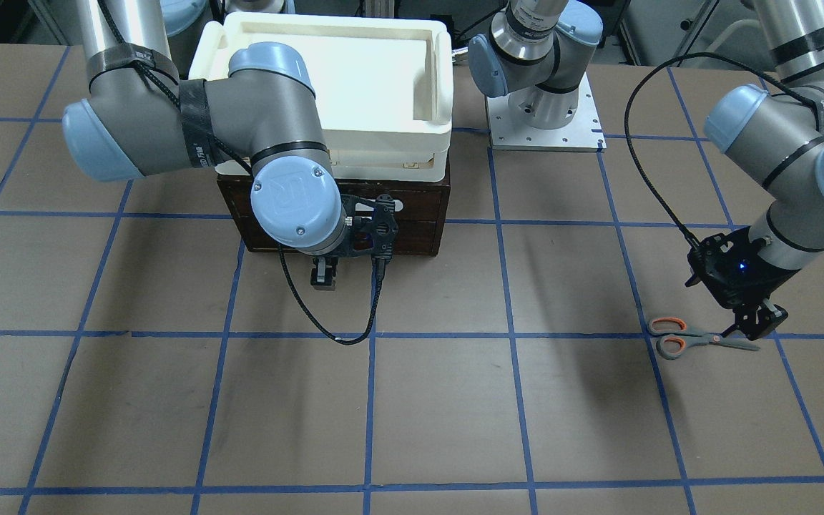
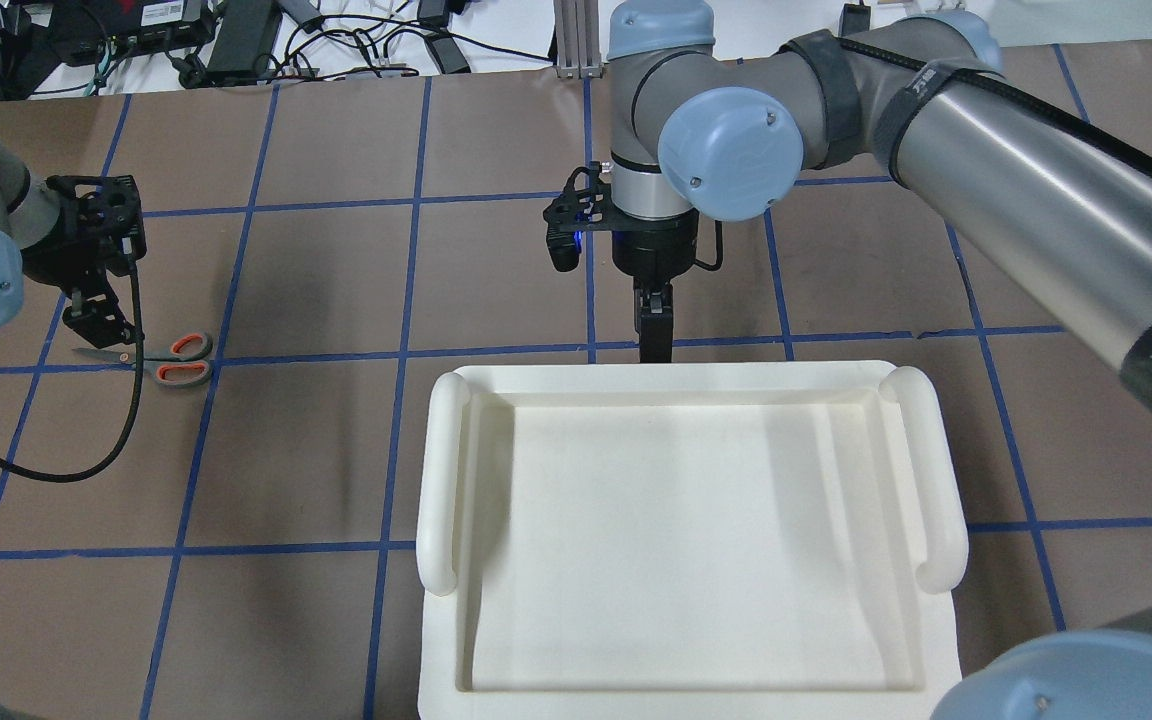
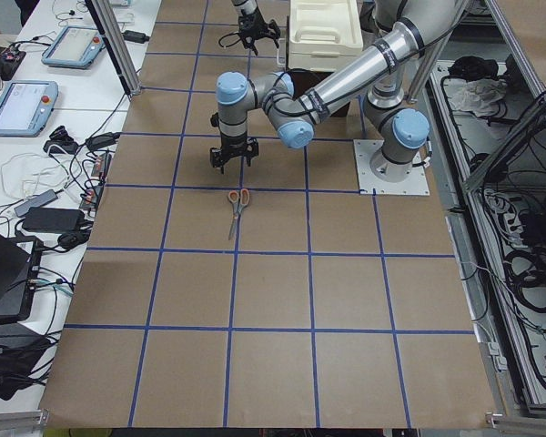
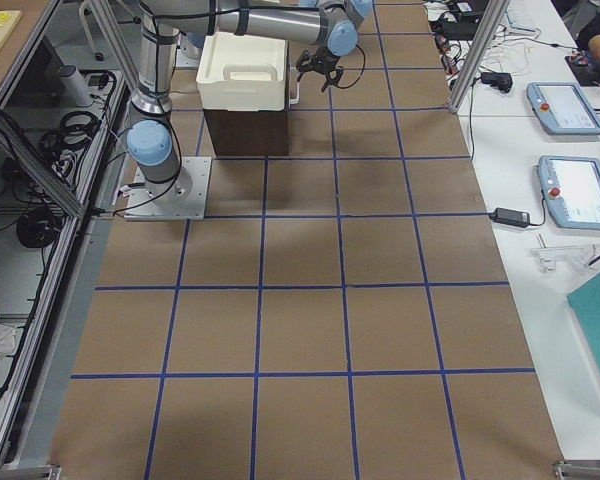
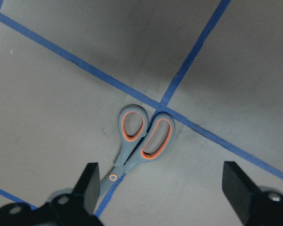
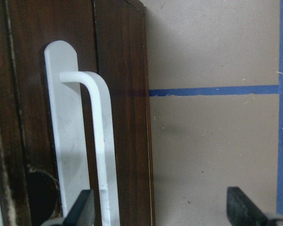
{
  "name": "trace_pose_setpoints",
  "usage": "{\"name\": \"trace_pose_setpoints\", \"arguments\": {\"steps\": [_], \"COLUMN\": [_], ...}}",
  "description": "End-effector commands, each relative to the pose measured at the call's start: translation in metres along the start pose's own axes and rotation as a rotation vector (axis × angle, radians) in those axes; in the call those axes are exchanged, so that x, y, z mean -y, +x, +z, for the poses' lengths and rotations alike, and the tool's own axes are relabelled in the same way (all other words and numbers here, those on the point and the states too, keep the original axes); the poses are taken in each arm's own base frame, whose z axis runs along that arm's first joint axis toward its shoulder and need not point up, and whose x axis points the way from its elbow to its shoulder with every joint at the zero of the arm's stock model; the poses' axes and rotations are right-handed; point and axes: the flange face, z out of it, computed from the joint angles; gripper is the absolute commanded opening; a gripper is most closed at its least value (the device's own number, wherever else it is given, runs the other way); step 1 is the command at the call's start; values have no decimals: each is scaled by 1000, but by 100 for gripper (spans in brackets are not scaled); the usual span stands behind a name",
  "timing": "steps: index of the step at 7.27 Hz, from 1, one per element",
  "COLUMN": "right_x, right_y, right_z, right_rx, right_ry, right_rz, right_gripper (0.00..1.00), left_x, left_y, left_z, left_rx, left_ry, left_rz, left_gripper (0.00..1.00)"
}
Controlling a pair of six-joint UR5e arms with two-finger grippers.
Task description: Place scissors in drawer with both arms
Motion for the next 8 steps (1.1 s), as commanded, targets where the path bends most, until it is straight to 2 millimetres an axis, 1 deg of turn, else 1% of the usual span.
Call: {"name": "trace_pose_setpoints", "arguments": {"steps": [1,2,3,4,5,6,7,8], "right_x": [1,-1,-2,-2,-2,-2,-1,-1], "right_y": [-1,-1,-1,-1,1,3,6,6], "right_z": [6,12,17,19,22,26,25,24], "right_rx": [10,18,23,30,33,33,10,5], "right_ry": [-8,-20,-23,-23,-22,-24,-17,-17], "right_rz": [-20,-25,-38,-38,-39,-39,-48,-48], "right_gripper": [98,98,98,98,99,99,92,70], "left_x": [-15,-19,-22,-37,-54,-59,-61,-63], "left_y": [-15,-22,-23,-20,-20,-26,-27,-31], "left_z": [19,33,53,71,92,104,113,120], "left_rx": [62,75,33,-27,-58,-72,-89,-101], "left_ry": [42,23,16,-10,6,13,8,2], "left_rz": [234,352,379,465,484,480,470,467], "left_gripper": [100,100,100,100,100,100,100,100]}}
